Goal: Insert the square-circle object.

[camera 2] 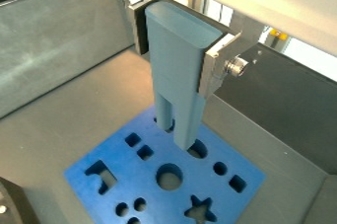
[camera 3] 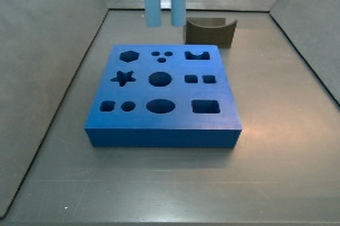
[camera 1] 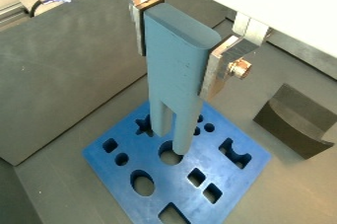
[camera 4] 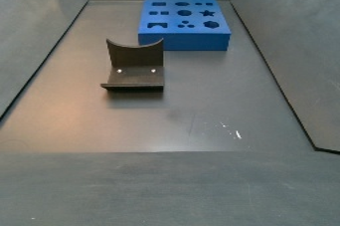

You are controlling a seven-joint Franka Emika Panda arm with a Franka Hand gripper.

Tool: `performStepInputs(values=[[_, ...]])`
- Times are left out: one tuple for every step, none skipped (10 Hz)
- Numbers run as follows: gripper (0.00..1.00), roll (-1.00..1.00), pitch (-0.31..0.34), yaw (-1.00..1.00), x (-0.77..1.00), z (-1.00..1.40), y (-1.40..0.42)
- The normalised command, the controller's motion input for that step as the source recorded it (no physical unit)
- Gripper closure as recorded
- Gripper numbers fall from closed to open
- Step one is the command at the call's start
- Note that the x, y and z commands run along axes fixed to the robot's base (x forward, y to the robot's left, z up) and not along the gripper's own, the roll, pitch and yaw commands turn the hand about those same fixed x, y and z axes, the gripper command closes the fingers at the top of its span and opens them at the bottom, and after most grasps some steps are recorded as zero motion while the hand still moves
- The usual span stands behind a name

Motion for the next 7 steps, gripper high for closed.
performStepInputs(values=[[1.0, 0.31, -0.193, 0.18, -0.52, -0.66, -0.71], [1.0, 0.26, -0.226, 0.23, -0.5, -0.65, -0.75], [1.0, 0.25, -0.221, 0.23, -0.5, -0.67, -0.77], [1.0, 0.14, -0.191, 0.17, -0.28, -0.8, -0.47], [1.0, 0.08, -0.137, 0.09, -0.09, -0.79, -0.15], [1.0, 0.07, -0.044, 0.0, -0.1, -0.56, 0.0], [1.0, 0.11, 0.0, -0.02, -0.09, -0.4, 0.04]])
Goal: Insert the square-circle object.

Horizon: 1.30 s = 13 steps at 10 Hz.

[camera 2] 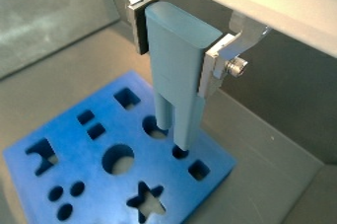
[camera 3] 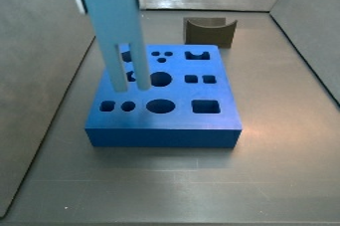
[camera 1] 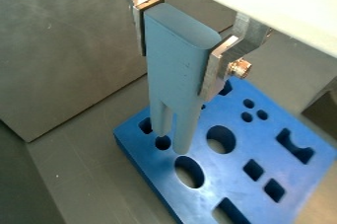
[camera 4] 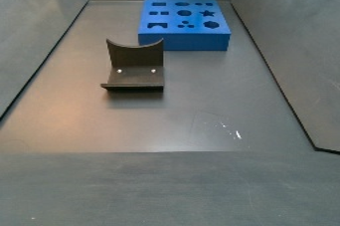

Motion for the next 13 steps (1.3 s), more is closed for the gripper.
performStepInputs(values=[[1.0, 0.14, 0.0, 0.0, -0.09, -0.29, 0.0], [1.0, 0.07, -0.013, 0.0, -0.02, -0.25, 0.0], [1.0, 0.06, -0.043, -0.01, -0.05, -0.29, 0.0], [1.0, 0.06, -0.047, 0.0, -0.03, -0.33, 0.0], [1.0, 0.05, -0.086, 0.0, -0.05, -0.38, 0.0], [1.0, 0.04, -0.077, 0.0, -0.04, -0.36, 0.0], [1.0, 0.03, -0.073, 0.0, -0.05, -0.34, 0.0], [1.0, 0.03, -0.071, 0.0, -0.09, -0.33, 0.0], [1.0, 0.01, -0.077, 0.0, -0.18, -0.31, -0.02], [1.0, 0.0, -0.076, 0.0, -0.29, -0.31, -0.03], [1.0, 0.0, -0.056, 0.0, -0.37, -0.26, -0.04], [1.0, 0.0, -0.041, 0.0, -0.3, -0.23, -0.06], [1.0, 0.02, -0.051, 0.0, -0.12, -0.33, -0.09]])
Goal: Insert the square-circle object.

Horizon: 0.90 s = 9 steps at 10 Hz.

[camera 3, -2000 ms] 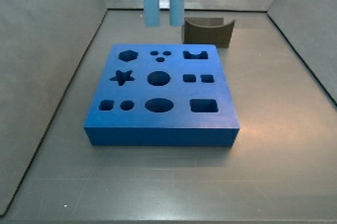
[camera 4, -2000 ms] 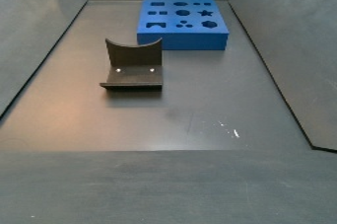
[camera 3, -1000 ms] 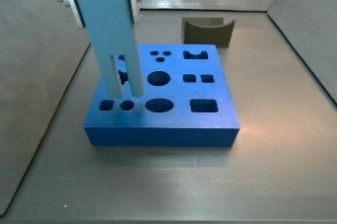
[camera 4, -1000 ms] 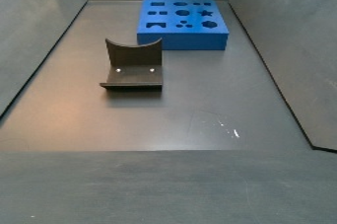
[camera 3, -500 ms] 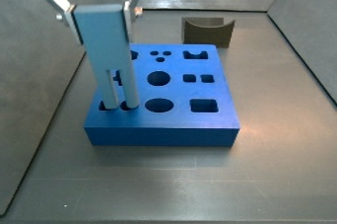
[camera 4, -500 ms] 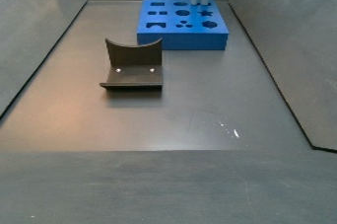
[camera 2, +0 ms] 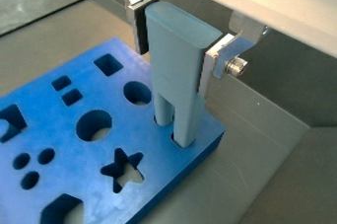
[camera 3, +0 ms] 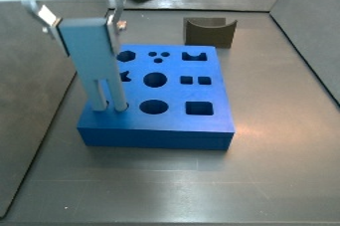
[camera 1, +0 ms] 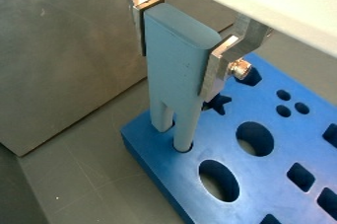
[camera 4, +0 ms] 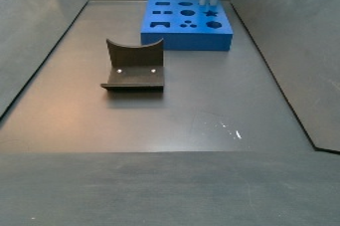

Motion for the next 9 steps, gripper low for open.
performStepInputs(values=[[1.0, 0.05, -0.074, 0.0, -0.02, -0.42, -0.14], [1.0, 0.07, -0.081, 0.0, 0.0, -0.46, -0.18], [1.0, 0.09, -0.081, 0.0, 0.0, -0.51, -0.2], [1.0, 0.14, -0.074, 0.01, 0.0, -0.57, -0.22], [1.0, 0.16, -0.014, 0.09, 0.04, -0.51, -0.26], [1.0, 0.14, -0.01, 0.1, 0.01, -0.48, -0.25], [1.0, 0.15, -0.023, 0.09, 0.01, -0.51, -0.21], [1.0, 0.17, -0.054, 0.09, 0.0, -0.54, -0.18], [1.0, 0.23, -0.074, 0.13, 0.0, -0.6, -0.15]])
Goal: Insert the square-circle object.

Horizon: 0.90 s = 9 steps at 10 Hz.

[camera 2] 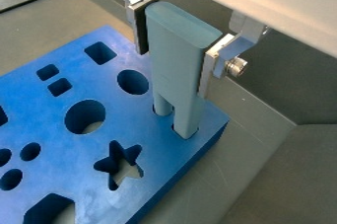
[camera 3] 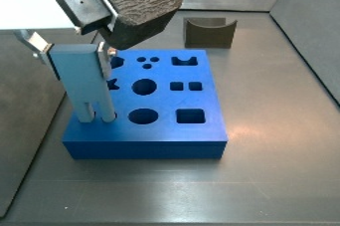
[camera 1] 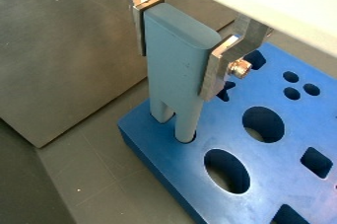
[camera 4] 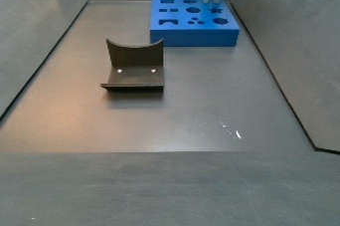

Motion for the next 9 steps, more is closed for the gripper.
performStepInputs(values=[[1.0, 0.25, -0.067, 0.13, 0.0, -0.6, -0.12], [1.0, 0.24, -0.084, 0.1, 0.01, -0.65, -0.11], [1.0, 0.22, -0.107, 0.09, 0.05, -0.75, -0.11], [1.0, 0.17, -0.091, 0.03, 0.11, -0.89, -0.16], [1.0, 0.15, -0.067, 0.0, 0.16, -0.95, -0.18], [1.0, 0.15, -0.066, 0.0, 0.16, -0.98, -0.19], [1.0, 0.14, -0.059, 0.0, 0.15, -1.0, -0.22], [1.0, 0.18, -0.029, 0.0, 0.19, -0.97, -0.2], [1.0, 0.29, 0.031, 0.0, 0.27, -0.73, -0.24]])
